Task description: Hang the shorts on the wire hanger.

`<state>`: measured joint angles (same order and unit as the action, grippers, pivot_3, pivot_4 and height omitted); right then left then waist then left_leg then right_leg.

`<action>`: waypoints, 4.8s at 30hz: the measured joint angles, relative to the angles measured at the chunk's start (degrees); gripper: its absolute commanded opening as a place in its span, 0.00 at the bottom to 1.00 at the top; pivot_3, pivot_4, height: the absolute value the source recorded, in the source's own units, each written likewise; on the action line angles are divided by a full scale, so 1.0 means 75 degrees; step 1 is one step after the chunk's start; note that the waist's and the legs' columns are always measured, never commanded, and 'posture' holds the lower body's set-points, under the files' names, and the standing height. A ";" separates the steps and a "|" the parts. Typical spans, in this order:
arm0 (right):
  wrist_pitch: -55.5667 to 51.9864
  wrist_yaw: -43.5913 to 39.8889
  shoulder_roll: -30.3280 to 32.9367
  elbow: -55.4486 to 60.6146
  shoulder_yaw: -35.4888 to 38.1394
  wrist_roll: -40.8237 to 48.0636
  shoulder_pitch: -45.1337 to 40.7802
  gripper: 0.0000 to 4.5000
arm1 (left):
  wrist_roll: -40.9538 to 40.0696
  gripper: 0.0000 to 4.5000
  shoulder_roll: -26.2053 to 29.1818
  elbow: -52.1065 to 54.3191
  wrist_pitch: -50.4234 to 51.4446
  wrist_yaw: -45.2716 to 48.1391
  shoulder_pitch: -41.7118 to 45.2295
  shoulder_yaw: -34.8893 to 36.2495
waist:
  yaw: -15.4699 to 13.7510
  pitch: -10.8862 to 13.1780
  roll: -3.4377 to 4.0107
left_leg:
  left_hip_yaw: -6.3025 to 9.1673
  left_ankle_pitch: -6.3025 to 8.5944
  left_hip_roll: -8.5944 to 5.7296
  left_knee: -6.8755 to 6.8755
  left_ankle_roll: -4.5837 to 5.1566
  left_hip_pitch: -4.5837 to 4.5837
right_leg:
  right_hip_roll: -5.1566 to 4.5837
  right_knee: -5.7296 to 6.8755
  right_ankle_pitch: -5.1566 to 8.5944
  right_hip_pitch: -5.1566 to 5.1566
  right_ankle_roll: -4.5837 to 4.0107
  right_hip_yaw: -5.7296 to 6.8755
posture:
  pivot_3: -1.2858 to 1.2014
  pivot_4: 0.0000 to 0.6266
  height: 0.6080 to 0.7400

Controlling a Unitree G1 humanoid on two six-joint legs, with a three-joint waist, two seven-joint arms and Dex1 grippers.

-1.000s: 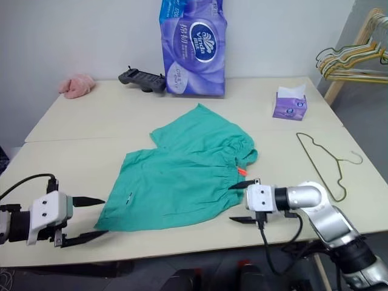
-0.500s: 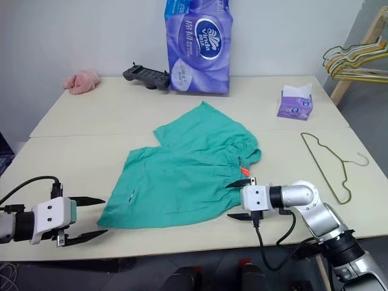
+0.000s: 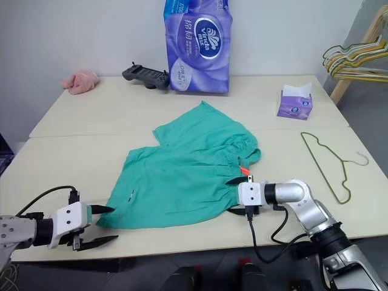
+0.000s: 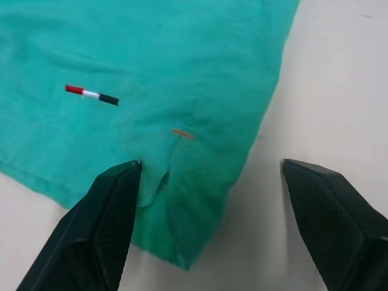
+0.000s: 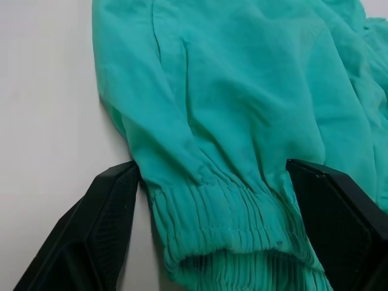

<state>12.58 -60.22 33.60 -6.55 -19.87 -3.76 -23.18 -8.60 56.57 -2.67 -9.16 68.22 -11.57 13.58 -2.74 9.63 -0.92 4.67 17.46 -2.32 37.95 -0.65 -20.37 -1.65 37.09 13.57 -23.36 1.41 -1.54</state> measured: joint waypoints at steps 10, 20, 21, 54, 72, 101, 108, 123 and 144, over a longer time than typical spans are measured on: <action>0.0100 -0.0073 -0.0050 -0.0081 -0.0069 0.0018 -0.0014 0.82 | 0.0557 0.79 0.0000 -0.1251 -0.1517 -0.0289 0.1051 -0.0606 | -0.0014 -0.0008 0.0072 | 0.0050 -0.0001 0.0003 -0.0001 0.0000 0.0005 | 0.0000 0.0006 -0.0001 0.0016 -0.0019 0.0058 | 0.58 0.26 1.00; 0.0208 -0.0145 -0.0075 -0.0246 -0.0209 0.0038 -0.0017 0.12 | 0.0498 0.16 0.0049 -0.1490 -0.1527 -0.0140 0.1126 -0.0928 | -0.0014 -0.0018 0.0120 | 0.0067 -0.0002 0.0003 -0.0001 0.0001 0.0005 | 0.0008 0.0017 0.0012 0.0017 -0.0013 0.0070 | 0.58 0.24 1.00; 0.0227 -0.0145 -0.0068 -0.0252 -0.0209 0.0039 -0.0017 0.04 | 0.0498 0.10 0.0062 -0.1497 -0.1526 -0.0133 0.1124 -0.0942 | -0.0012 -0.0018 0.0120 | 0.0067 -0.0002 0.0003 -0.0001 0.0001 0.0005 | 0.0008 0.0017 0.0013 0.0017 -0.0015 0.0071 | 0.57 0.24 1.00; 0.1441 -0.0317 0.0344 -0.4913 0.0453 -0.0084 -0.2929 0.00 | 0.1435 0.01 -0.1507 -0.4873 -0.0782 0.1131 0.6999 -0.3240 | 0.0634 -0.0045 0.0019 | 0.0002 -0.0090 -0.0002 -0.0003 -0.0130 -0.0315 | -0.0036 0.0009 -0.0036 -0.0291 -0.0028 0.0069 | 0.54 0.21 1.00; 0.0108 -0.0959 0.0611 -0.1347 0.0456 0.0371 -0.0768 0.00 | -0.0446 0.01 0.0205 0.0534 0.2096 0.2488 0.3339 -0.2749 | 0.0467 -0.0032 0.0017 | 0.0006 -0.0059 0.0013 0.0012 -0.0055 -0.0082 | 0.0033 0.0109 -0.0012 -0.0098 -0.0042 0.0048 | 0.54 0.21 1.00; -0.1772 -0.1422 0.1784 0.2334 0.0687 0.1306 0.1853 0.00 | -0.1359 0.01 0.1046 0.1992 0.2455 0.2681 0.1128 -0.2043 | 0.0357 -0.0037 0.0009 | 0.0011 -0.0056 0.0015 0.0014 -0.0050 -0.0074 | 0.0038 0.0110 -0.0006 -0.0086 -0.0048 0.0059 | 0.54 0.19 1.00; -0.2066 -0.1402 0.1892 0.2742 0.0725 0.1467 0.2194 0.00 | -0.1359 0.01 0.1132 0.1859 0.2306 0.2706 0.1104 -0.2047 | 0.0359 -0.0039 0.0006 | 0.0011 -0.0056 0.0015 0.0014 -0.0050 -0.0074 | 0.0038 0.0110 -0.0005 -0.0085 -0.0047 0.0060 | 0.54 0.19 1.00; -0.2756 -0.1565 0.2109 0.3121 0.0758 0.1911 0.2153 0.94 | -0.1371 0.81 0.1179 0.1603 0.2367 0.3028 0.1368 -0.2056 | 0.0363 -0.0039 0.0005 | 0.0011 -0.0056 0.0015 0.0015 -0.0050 -0.0074 | 0.0039 0.0110 -0.0005 -0.0085 -0.0047 0.0062 | 0.54 0.20 1.00; -0.7771 0.0009 0.2454 0.4072 0.2825 0.5822 0.0577 1.00 | -0.3380 0.99 0.0002 0.0325 0.4897 0.0896 0.5217 -0.1761 | 0.0275 -0.0046 -0.0021 | 0.0031 -0.0054 0.0006 0.0042 -0.0048 -0.0073 | 0.0028 0.0103 0.0006 -0.0049 -0.0043 0.0092 | 0.52 0.19 1.00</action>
<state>-45.70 -60.15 52.01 23.99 1.31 39.91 -18.86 -33.95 56.59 -0.23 27.57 74.94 27.56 0.38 -0.68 9.28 -1.07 4.90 17.06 -2.28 38.27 -1.01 -20.91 -1.44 37.86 13.61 -23.73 1.08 -0.86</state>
